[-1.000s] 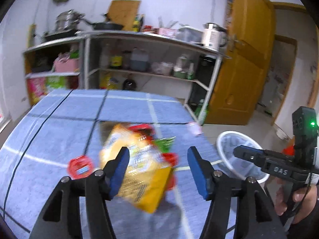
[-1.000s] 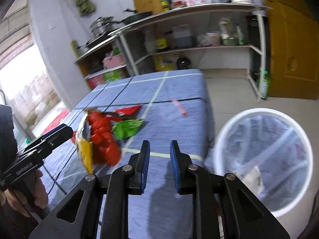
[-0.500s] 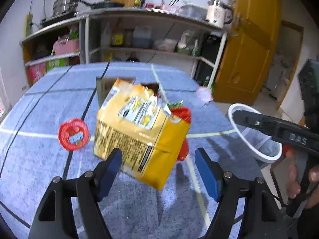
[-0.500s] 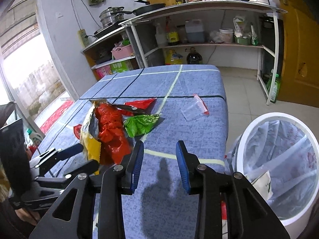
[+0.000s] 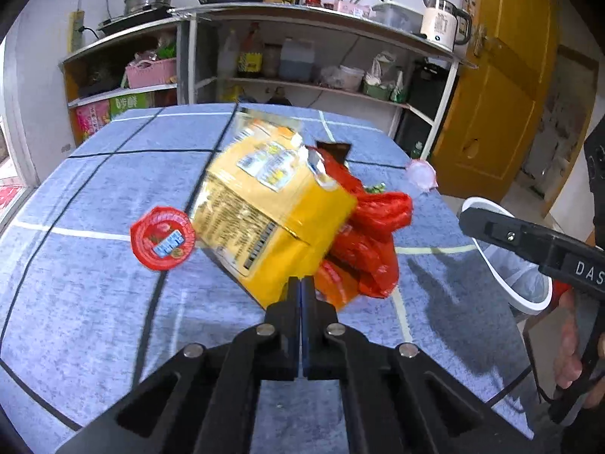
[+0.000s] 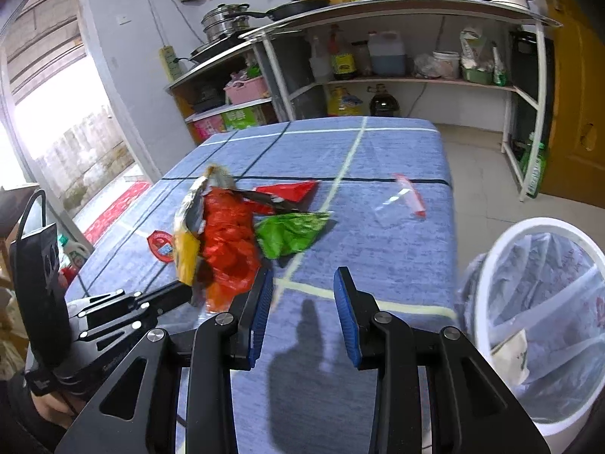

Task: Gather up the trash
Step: 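Return to the table and reach the left tool toward the yellow chip bag, then grasp the yellow chip bag with the left tool while the right tool grasps the red bag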

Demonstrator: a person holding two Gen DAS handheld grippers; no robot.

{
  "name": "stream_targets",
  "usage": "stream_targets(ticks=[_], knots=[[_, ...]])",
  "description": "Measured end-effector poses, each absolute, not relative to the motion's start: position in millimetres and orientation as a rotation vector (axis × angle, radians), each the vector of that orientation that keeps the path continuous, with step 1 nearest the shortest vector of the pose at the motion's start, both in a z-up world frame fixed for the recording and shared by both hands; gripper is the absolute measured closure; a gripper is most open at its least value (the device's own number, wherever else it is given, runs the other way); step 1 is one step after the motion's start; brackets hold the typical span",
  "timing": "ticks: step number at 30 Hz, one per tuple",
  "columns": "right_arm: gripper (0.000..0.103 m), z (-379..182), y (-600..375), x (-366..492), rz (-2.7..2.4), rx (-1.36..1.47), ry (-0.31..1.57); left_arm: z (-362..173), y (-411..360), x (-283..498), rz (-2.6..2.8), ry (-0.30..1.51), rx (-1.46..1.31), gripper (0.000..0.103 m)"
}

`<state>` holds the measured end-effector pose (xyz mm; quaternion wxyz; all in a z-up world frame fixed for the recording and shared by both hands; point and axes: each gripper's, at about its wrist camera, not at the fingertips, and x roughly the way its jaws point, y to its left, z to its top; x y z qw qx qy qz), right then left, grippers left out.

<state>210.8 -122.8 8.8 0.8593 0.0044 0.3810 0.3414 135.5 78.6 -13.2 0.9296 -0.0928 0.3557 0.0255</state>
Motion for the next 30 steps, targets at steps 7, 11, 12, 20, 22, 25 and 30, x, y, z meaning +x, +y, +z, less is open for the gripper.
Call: stream_targets(ticks=[7, 11, 12, 20, 22, 25, 30], knots=[[0.068, 11.5, -95.4, 205.8, 0.777, -0.008, 0.794, -1.5, 96.0, 123.6, -0.007, 0.674, -0.241, 0.103], [0.068, 9.8, -80.8, 208.0, 0.798, -0.024, 0.797, 7.9, 105.3, 122.0, -0.012, 0.634, -0.257, 0.071], [0.068, 8.3, -77.7, 210.0, 0.800, -0.019, 0.804, 9.8, 110.3, 122.7, -0.013, 0.624, -0.283, 0.049], [0.068, -5.3, -56.4, 225.5, 0.851, 0.036, 0.897, 17.5, 145.2, 154.0, -0.017, 0.636, -0.412, 0.038], [0.071, -7.6, -53.0, 225.9, 0.840, 0.023, 0.903, 16.3, 152.6, 164.6, -0.018, 0.652, -0.413, 0.033], [0.083, -8.9, -51.9, 228.4, 0.834, 0.025, 0.914, 14.5, 161.2, 186.0, -0.034, 0.683, -0.387, 0.027], [0.089, -8.4, -52.0, 227.6, 0.829, 0.010, 0.916, -2.0, 164.2, 208.0, -0.104, 0.765, -0.385, 0.021]])
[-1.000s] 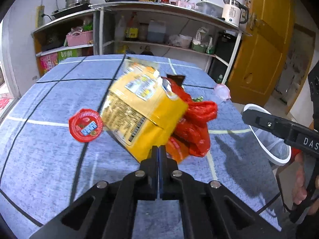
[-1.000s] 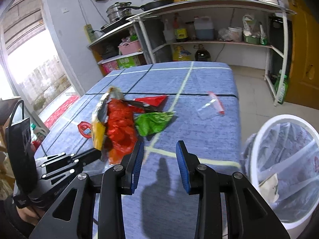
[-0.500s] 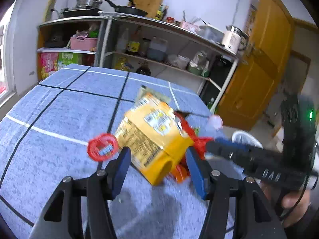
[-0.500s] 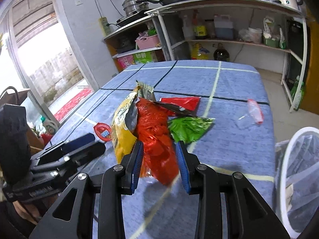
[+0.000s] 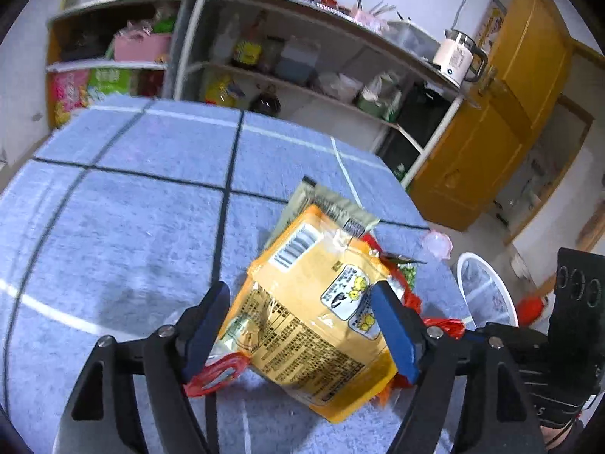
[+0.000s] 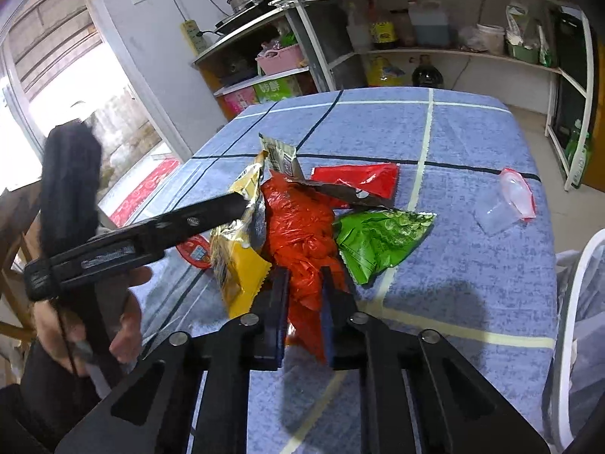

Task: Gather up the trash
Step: 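Grasp the yellow chip bag with the left tool while the right tool grasps the red bag, then carry both bags over the bin and open both tools to drop them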

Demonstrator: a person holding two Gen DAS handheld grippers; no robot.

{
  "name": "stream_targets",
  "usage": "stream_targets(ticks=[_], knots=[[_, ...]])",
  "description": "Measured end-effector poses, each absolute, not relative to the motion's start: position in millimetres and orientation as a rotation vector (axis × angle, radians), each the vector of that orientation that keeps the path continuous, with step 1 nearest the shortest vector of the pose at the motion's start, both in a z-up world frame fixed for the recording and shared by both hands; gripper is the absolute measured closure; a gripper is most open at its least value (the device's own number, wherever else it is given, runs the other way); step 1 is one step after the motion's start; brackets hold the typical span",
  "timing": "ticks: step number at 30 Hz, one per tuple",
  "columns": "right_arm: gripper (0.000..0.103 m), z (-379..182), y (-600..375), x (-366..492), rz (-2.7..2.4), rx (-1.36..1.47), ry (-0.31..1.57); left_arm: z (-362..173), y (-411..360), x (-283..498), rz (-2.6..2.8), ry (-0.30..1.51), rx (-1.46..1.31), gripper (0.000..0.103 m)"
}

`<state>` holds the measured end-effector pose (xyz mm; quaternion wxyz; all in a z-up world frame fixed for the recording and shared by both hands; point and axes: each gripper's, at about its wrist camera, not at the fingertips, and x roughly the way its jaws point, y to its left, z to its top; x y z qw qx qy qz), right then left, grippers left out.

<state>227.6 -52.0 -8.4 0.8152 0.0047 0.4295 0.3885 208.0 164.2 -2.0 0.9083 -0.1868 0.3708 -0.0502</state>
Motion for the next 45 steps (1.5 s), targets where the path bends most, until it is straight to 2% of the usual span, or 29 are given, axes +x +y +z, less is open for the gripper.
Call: stream_targets(ticks=[5, 7, 12, 15, 17, 21, 32, 45], knots=[[0.091, -8.7, -55.2, 222.7, 0.823, -0.002, 0.914, -7.1, 161.9, 205.5, -0.133, 0.774, -0.436, 0.021], [0.091, -9.0, -55.8, 221.5, 0.820, -0.005, 0.916, -8.1, 157.3, 205.0, -0.146, 0.783, -0.414, 0.027], [0.092, -10.3, -58.5, 220.0, 0.805, -0.013, 0.919, -9.4, 148.4, 206.7, -0.171, 0.804, -0.389, 0.047], [0.093, -11.5, -60.1, 221.0, 0.801, -0.013, 0.920, -9.5, 143.3, 204.7, -0.172, 0.801, -0.372, 0.072], [0.093, -9.7, -61.1, 219.8, 0.800, -0.012, 0.915, -6.8, 140.8, 201.7, -0.170, 0.789, -0.367, 0.080], [0.094, -4.0, -67.0, 216.7, 0.798, -0.001, 0.895, 9.9, 144.1, 187.0, -0.178, 0.727, -0.381, 0.083], [0.094, 23.9, -87.6, 198.8, 0.822, 0.028, 0.809, 47.5, 146.5, 150.0, -0.197, 0.594, -0.377, 0.083], [0.094, 32.3, -163.5, 197.6, 0.681, 0.080, 0.769, 54.1, 66.9, 173.4, -0.325, 0.619, -0.299, 0.083]])
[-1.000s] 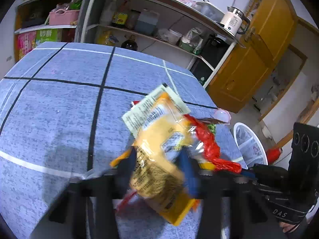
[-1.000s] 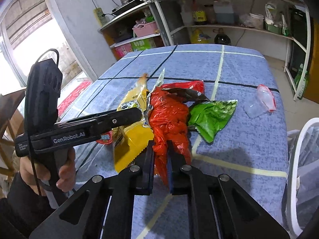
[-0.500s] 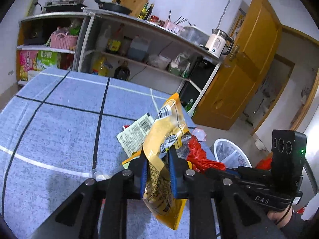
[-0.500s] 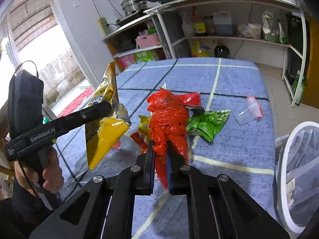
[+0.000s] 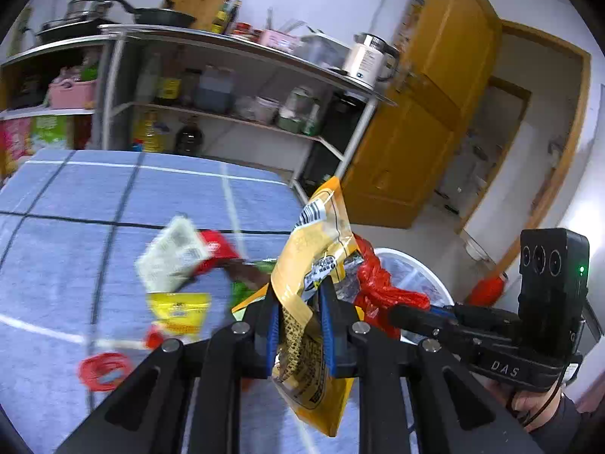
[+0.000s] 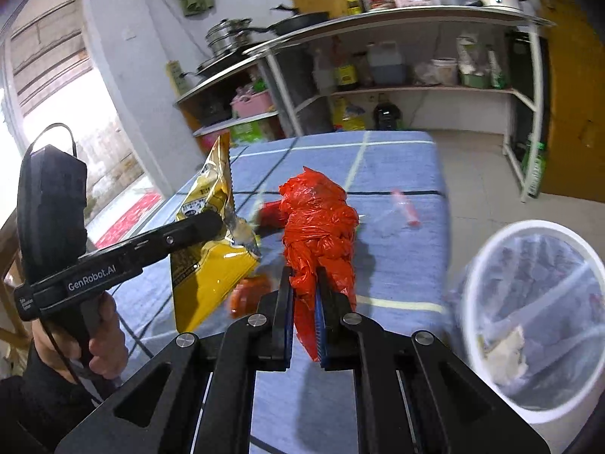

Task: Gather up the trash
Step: 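Carry both bags over the bin and open both tools to drop them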

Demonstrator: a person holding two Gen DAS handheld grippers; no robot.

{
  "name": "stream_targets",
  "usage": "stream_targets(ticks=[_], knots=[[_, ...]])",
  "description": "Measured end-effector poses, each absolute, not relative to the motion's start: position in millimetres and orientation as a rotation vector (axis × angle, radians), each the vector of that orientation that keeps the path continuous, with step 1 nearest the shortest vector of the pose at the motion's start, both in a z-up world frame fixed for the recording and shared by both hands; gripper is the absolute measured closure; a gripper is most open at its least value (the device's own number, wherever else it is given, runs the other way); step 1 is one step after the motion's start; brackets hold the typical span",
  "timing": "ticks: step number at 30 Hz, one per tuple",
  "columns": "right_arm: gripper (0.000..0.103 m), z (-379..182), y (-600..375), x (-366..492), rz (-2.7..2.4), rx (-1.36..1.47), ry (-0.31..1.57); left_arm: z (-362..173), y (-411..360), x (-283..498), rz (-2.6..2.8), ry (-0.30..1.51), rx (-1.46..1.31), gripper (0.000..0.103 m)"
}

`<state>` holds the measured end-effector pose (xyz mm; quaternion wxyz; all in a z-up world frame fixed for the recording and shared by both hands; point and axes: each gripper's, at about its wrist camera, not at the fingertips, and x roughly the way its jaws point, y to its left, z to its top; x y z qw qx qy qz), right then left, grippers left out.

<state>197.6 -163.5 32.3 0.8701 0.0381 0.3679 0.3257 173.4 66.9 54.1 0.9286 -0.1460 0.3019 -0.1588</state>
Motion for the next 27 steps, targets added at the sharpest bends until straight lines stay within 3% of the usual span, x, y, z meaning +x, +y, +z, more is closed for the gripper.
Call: stream_targets(ticks=[17, 27], knots=[[0.094, 13.7, -304.7, 206.8, 0.361, 0.177, 0.796, 46.0, -79.0, 236.8, -0.517, 0.715, -0.191, 0.081], [0.089, -8.9, -342.0, 217.0, 0.250, 0.220, 0.849, 14.7, -140.6, 261.5, -0.553, 0.809, -0.133, 0.067]])
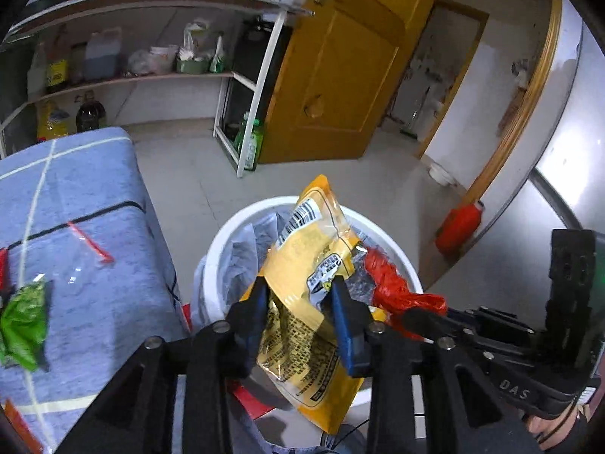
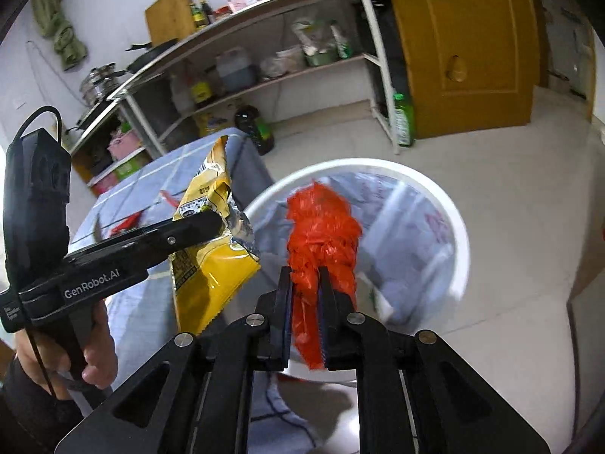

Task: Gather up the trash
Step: 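Carry both bags over the bin and open both tools to drop them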

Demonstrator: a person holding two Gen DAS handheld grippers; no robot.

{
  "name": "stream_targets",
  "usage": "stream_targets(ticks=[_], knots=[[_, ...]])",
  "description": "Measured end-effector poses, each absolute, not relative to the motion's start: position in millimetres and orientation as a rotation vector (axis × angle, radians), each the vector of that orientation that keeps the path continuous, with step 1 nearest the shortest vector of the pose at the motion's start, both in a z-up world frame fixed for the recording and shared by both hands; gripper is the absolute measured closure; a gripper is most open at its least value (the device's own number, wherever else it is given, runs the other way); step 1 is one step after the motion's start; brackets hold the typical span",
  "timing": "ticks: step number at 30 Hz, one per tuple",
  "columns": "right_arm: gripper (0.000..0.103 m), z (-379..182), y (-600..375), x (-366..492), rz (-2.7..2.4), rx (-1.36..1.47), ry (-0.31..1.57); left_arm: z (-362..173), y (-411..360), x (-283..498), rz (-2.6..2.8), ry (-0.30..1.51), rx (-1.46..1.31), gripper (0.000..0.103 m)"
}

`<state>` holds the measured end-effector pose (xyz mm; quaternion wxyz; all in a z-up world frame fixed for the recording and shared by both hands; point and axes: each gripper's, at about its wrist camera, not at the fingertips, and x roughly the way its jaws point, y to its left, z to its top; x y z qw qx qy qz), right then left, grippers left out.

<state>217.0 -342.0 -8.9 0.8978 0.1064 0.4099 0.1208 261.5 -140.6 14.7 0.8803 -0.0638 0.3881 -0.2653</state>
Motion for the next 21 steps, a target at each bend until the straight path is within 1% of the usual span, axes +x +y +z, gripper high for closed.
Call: stream_targets(ticks=[3, 5, 6, 8, 10, 14, 16, 18, 21], knots=[[0.087, -14.6, -348.3, 217.9, 0.220, 0.216, 0.865, 5.6, -149.7, 267.0, -0.558, 0.844, -0.129, 0.063], [0.086, -14.8, -351.6, 217.3, 0.208, 0.218, 0.863, 1.5, -153.0, 270.0, -0.561, 0.860, -0.128, 0.062], [0.084, -13.6, -353.2, 216.3, 0.207, 0.223, 0.857, 0.5, -153.0, 270.8, -0.562, 0.864, -0.133, 0.059], [0.076, -9.9, -356.0, 214.2, 0.207, 0.232, 0.843, 0.6, -151.9, 270.8, -0.557, 0.864, -0.141, 0.056], [0.073, -6.0, -356.4, 210.8, 0.211, 0.235, 0.824, 3.9, -148.5, 268.2, -0.555, 0.855, -0.147, 0.056], [0.073, 4.2, -351.7, 205.0, 0.223, 0.223, 0.787, 15.7, -138.9, 262.0, -0.554, 0.818, -0.168, 0.053], [0.072, 8.6, -349.3, 202.8, 0.224, 0.219, 0.771, 20.2, -135.7, 260.4, -0.548, 0.797, -0.168, 0.048], [0.073, 11.7, -348.2, 201.8, 0.230, 0.222, 0.760, 22.7, -132.4, 259.2, -0.552, 0.789, -0.170, 0.046], [0.072, 14.6, -346.0, 200.8, 0.237, 0.221, 0.756, 23.6, -128.0, 260.4, -0.541, 0.793, -0.175, 0.045]])
